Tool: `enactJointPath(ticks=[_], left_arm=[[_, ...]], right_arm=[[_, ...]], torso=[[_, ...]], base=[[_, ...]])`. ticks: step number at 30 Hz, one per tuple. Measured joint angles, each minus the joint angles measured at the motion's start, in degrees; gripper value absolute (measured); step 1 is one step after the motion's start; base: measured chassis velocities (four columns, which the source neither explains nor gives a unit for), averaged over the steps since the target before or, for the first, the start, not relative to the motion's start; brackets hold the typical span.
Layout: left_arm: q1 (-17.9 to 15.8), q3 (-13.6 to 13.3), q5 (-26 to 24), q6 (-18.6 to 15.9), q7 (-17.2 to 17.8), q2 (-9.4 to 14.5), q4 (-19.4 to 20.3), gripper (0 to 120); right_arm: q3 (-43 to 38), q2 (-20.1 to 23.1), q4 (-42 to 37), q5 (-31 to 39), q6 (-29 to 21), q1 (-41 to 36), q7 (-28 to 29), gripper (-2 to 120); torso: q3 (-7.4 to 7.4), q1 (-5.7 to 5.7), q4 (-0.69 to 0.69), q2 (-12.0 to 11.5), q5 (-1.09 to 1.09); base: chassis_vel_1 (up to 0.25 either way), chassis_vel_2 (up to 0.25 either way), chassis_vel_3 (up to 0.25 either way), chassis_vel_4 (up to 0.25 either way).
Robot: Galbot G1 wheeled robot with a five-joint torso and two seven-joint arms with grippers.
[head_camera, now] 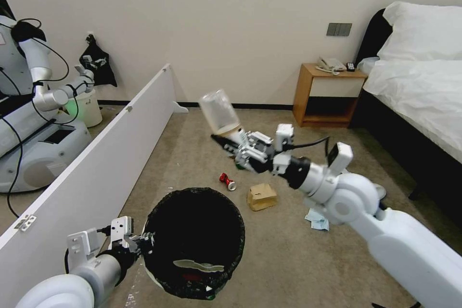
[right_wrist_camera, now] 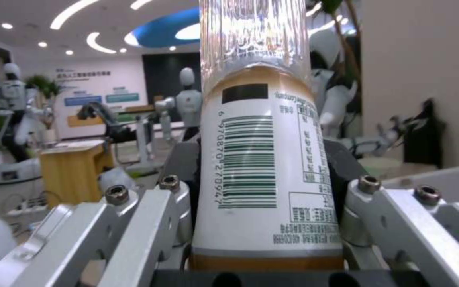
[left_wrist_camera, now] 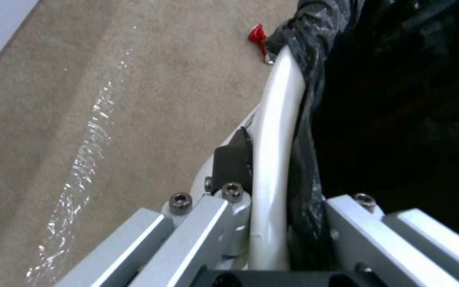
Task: Pick up the trash bin, then pick up the garbage from the floor and place it into the trash bin.
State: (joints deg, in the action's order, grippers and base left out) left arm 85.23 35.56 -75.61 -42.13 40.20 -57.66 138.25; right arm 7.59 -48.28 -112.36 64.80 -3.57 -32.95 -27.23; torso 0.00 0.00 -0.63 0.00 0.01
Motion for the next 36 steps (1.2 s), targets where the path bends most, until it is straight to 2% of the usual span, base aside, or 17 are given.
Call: enactJointPath(ticks=[5, 11, 27, 36], left_arm=[[0.0, 0.1, -0.6, 0.0, 0.4, 0.0, 0.1, 2], [-0.2, 0.3, -0.7, 0.0, 0.4, 0.0, 0.0, 2], [0.0, 0.6, -1.6, 0.0, 0.4, -0.1, 0.4, 2], [0.8, 1.5, -4.6, 0.0, 0.9, -0.1, 2.0, 2]], right_arm=[[5.4, -2.0, 1.4, -2.0, 0.6, 0.2, -0.7, 36], [8.2, -1.9, 4.1, -5.3, 1.5, -2.5, -1.9, 36], [10.3, -1.0, 5.0, -7.4, 2.2, -6.4, -3.4, 36], [11.3, -1.9, 6.3, -9.0, 3.5, -7.0, -3.2, 36]], torso=[[0.00, 0.00, 0.03, 0.0, 0.00], [0.00, 0.00, 0.00, 0.0, 0.00], [-0.01, 0.00, 0.01, 0.0, 0.00], [-0.01, 0.00, 0.01, 0.0, -0.01]], base=[[0.000, 0.000, 0.000, 0.000], [0.000, 0.000, 0.000, 0.000], [0.000, 0.000, 0.000, 0.000], [0.000, 0.000, 0.000, 0.000]])
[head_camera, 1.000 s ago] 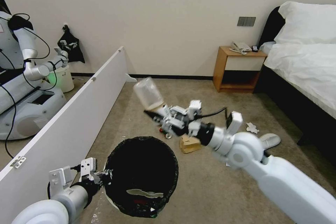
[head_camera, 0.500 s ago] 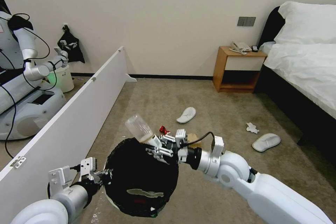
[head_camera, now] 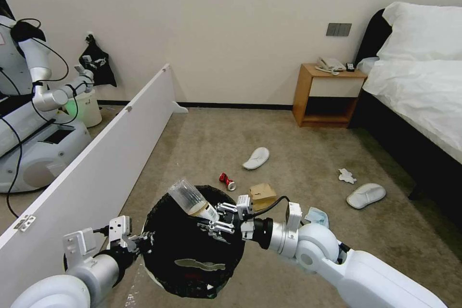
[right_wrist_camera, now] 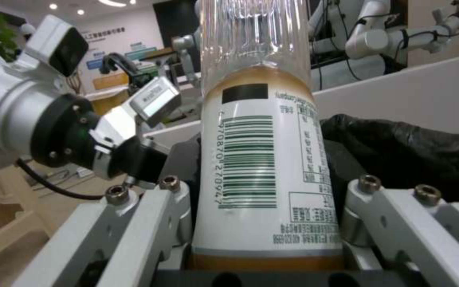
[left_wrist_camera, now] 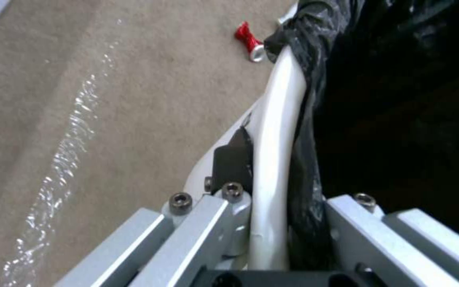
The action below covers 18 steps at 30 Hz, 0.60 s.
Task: Pick up the trash bin, then pick up the garbage from the floor and place it into the trash bin.
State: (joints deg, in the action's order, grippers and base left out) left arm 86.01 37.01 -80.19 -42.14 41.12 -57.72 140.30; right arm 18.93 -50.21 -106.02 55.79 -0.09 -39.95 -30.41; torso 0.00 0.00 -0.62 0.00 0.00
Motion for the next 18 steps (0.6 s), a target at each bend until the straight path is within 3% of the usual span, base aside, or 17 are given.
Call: enactJointPath(ticks=[3, 8, 10, 18], left_arm=[[0.0, 0.0, -1.3, 0.0, 0.7, 0.0, 0.2, 2], [0.1, 0.4, -4.2, 0.0, 2.0, 0.4, 0.5, 2], [-0.1, 0.4, -5.6, 0.0, 2.8, 0.5, 0.7, 2], [0.0, 0.1, -5.8, 0.0, 2.9, 0.6, 0.7, 2]], right_arm=[[0.2, 0.0, 0.3, -0.9, 1.0, -0.1, 0.3, 36], [0.2, 0.1, 0.7, -2.6, 3.1, -0.4, 0.0, 47], [0.2, 0.4, 0.8, -3.0, 3.4, -1.1, -0.3, 63], [0.3, 0.5, 0.9, -3.1, 3.5, -1.2, -0.4, 89]], torso=[[0.00, 0.00, 0.00, 0.0, 0.00], [0.00, 0.00, 0.00, 0.0, 0.00], [0.00, 0.00, -0.01, 0.0, 0.00], [0.00, 0.00, 0.00, 0.0, 0.00]], base=[[0.000, 0.000, 0.000, 0.000], [0.000, 0.000, 0.000, 0.000], [0.000, 0.000, 0.000, 0.000], [0.000, 0.000, 0.000, 0.000]])
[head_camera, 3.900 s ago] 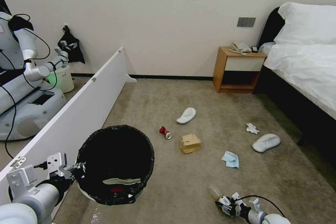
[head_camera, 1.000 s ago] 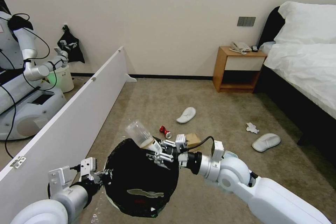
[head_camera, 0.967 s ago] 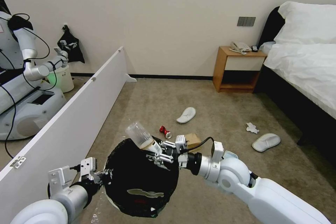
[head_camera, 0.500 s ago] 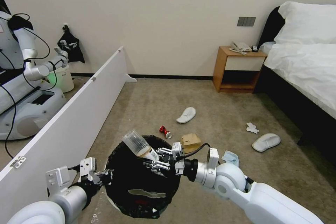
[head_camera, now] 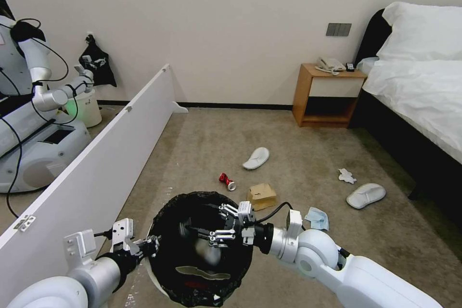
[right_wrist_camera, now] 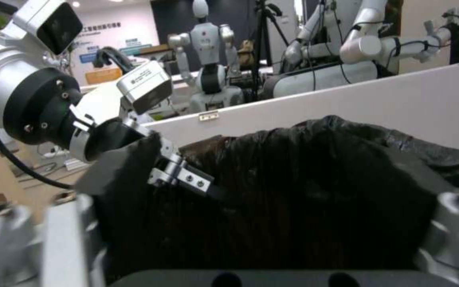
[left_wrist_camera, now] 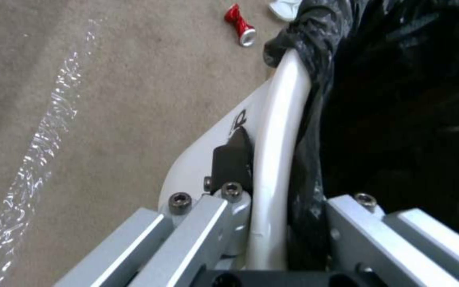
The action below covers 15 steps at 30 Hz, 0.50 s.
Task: Pick up the trash bin, then pick up the garbage from the floor and place it into the trash bin.
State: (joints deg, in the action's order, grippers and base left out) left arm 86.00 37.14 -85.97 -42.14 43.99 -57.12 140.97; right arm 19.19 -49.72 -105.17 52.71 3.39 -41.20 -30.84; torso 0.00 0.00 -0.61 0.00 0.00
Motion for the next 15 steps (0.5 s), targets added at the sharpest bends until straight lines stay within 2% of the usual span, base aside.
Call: enactJointPath(ticks=[1, 2, 4, 15], left_arm=[[0.0, 0.0, 0.0, 0.0, 0.0, 0.0, 0.0, 2], [0.0, -0.1, 0.1, 0.0, 0.0, 0.0, 0.0, 2], [0.1, -0.1, 0.2, 0.0, 0.0, 0.0, 0.0, 2], [0.1, 0.1, 0.6, 0.0, -0.2, -0.1, -0.5, 2]], right_arm=[[0.0, 0.0, 0.0, 0.0, 0.0, 0.0, 0.0, 89], [0.1, 0.1, -0.1, 0.0, 0.0, 0.0, -0.1, 96], [0.1, 0.2, -0.3, 0.0, 0.1, 0.0, -0.2, 99], [-1.2, 0.8, -1.4, 0.3, 1.7, -0.7, -1.2, 100]], torso=[[0.00, 0.00, 0.00, 0.0, 0.00], [0.00, 0.00, -0.01, 0.0, 0.00], [0.00, 0.00, 0.00, 0.0, 0.00], [0.00, 0.00, 0.00, 0.0, 0.00]], base=[[0.000, 0.000, 0.000, 0.000], [0.000, 0.000, 0.000, 0.000], [0.000, 0.000, 0.000, 0.000], [0.000, 0.000, 0.000, 0.000]])
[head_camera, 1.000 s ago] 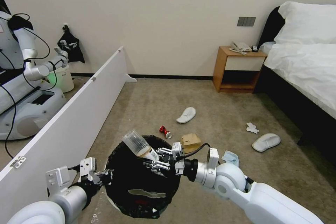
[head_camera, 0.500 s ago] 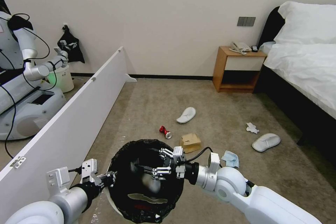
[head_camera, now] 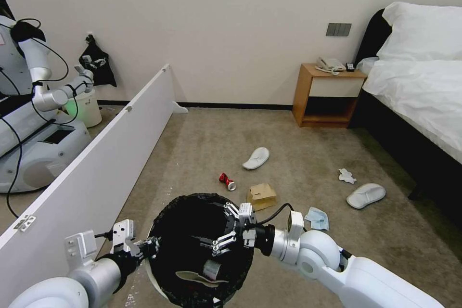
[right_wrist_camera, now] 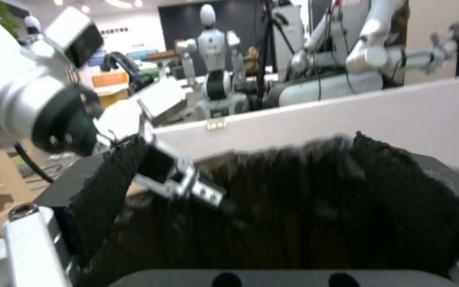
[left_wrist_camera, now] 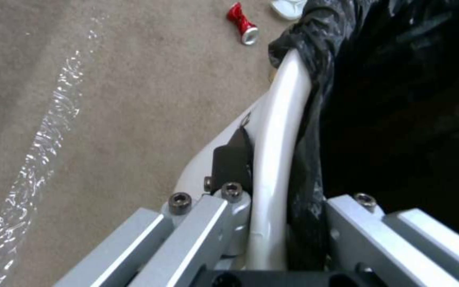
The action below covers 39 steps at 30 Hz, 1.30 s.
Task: Pick up the trash bin, then pick up the garbage from the floor and place it into the trash bin.
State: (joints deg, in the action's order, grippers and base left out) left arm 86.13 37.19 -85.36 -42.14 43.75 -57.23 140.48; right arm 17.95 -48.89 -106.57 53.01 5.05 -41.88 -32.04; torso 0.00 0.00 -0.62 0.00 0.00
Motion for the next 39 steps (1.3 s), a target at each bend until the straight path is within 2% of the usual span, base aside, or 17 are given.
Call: enactJointPath(ticks=[5, 8, 11, 13, 14, 15, 17, 19, 20, 22, 23, 25, 26, 28, 33, 39], left_arm=[[-0.1, 0.8, 0.3, 0.0, -0.1, -0.3, -0.4, 2], [0.1, 1.5, 1.1, 0.0, -0.5, -0.4, -0.6, 2], [0.1, 1.7, 1.7, 0.0, -0.8, -0.6, -0.7, 2], [0.5, 3.4, 3.6, 0.0, -1.8, -1.5, -0.9, 2], [0.5, 3.4, 3.6, 0.0, -1.8, -1.5, -0.9, 2], [0.8, 4.6, 4.1, 0.0, -2.3, -2.1, -1.0, 2], [0.8, 5.3, 4.5, 0.0, -2.7, -2.4, -1.1, 2], [0.9, 6.8, 5.4, 0.0, -3.5, -3.1, -1.4, 2], [0.9, 6.8, 5.4, 0.0, -3.5, -3.1, -1.4, 2], [1.1, 8.3, 6.1, 0.0, -4.7, -3.6, -1.6, 2], [1.1, 8.3, 6.1, 0.0, -4.7, -3.6, -1.6, 2], [1.2, 9.1, 8.4, 0.0, -6.2, -4.0, -2.4, 2], [1.2, 9.1, 8.4, 0.0, -6.2, -4.0, -2.4, 2], [1.1, 9.7, 9.6, 0.0, -6.7, -4.5, -2.9, 2], [2.0, 10.2, 11.3, 0.0, -7.9, -4.8, -3.4, 2], [2.6, 11.5, 13.6, 0.0, -8.8, -5.2, -4.1, 2]], right_arm=[[-4.4, 0.2, -0.8, 0.6, 1.3, -1.8, -0.1, 100], [-11.7, 1.8, -0.3, -0.2, 2.1, -6.0, 1.6, 100], [-14.5, 2.3, 0.0, -0.3, 2.3, -7.7, 2.0, 100], [-21.9, 2.7, 0.5, -0.7, 2.4, -12.1, 4.3, 100], [-21.9, 2.7, 0.5, -0.7, 2.4, -12.1, 4.3, 100], [-25.6, 2.8, 0.5, -0.8, 2.3, -14.2, 6.1, 100], [-28.4, 2.8, 0.3, -1.2, 2.3, -16.1, 7.6, 100], [-34.7, 2.9, -0.7, -3.2, 2.4, -20.5, 10.7, 100], [-34.7, 2.9, -0.7, -3.2, 2.4, -20.5, 10.7, 100], [-40.9, 2.6, -1.9, -6.4, 3.6, -26.7, 13.7, 100], [-40.9, 2.6, -1.9, -6.4, 3.6, -26.7, 13.7, 100], [-46.8, 1.6, -3.5, -10.3, 3.7, -33.6, 15.1, 100], [-46.8, 1.6, -3.5, -10.3, 3.7, -33.6, 15.1, 100], [-51.5, 0.3, -4.9, -14.1, 3.7, -38.9, 15.7, 100], [-57.5, -2.1, -6.9, -18.0, 3.3, -44.7, 16.0, 100], [-63.0, -7.5, -7.9, -23.4, 3.6, -50.3, 16.2, 100]], torso=[[0.00, 0.00, 0.01, 0.0, 0.00], [0.00, 0.00, 0.00, 0.0, 0.00], [0.00, 0.00, -0.01, 0.0, -0.01], [0.00, 0.00, -0.03, 0.0, -0.02], [0.00, 0.00, -0.03, 0.0, -0.02], [0.00, 0.00, 0.02, 0.0, -0.02], [0.00, 0.00, 0.02, 0.0, 0.00], [0.00, 0.00, -0.01, 0.0, -0.01], [0.00, 0.00, -0.01, 0.0, -0.01], [0.00, 0.00, 0.00, 0.0, -0.01], [0.00, 0.00, 0.00, 0.0, -0.01], [0.00, 0.00, -0.01, 0.0, -0.01], [0.00, 0.00, -0.01, 0.0, -0.01], [-0.01, 0.00, -0.02, 0.0, -0.02], [0.00, 0.00, 0.00, 0.0, 0.00], [-0.01, 0.00, -0.01, 0.0, 0.01]], base=[[0.000, 0.000, 0.000, 0.000], [0.000, 0.000, 0.000, 0.000], [0.000, 0.000, 0.000, 0.000], [0.000, 0.000, 0.000, 0.000], [0.000, 0.000, 0.000, 0.000], [0.000, 0.000, 0.000, 0.000], [0.000, 0.000, 0.000, 0.000], [0.000, 0.000, 0.000, 0.000], [0.000, 0.000, 0.000, 0.000], [0.000, 0.000, 0.000, 0.000], [0.000, 0.000, 0.000, 0.000], [0.000, 0.000, 0.000, 0.000], [0.000, 0.000, 0.000, 0.000], [0.000, 0.000, 0.000, 0.000], [0.000, 0.000, 0.000, 0.000], [0.000, 0.000, 0.000, 0.000]])
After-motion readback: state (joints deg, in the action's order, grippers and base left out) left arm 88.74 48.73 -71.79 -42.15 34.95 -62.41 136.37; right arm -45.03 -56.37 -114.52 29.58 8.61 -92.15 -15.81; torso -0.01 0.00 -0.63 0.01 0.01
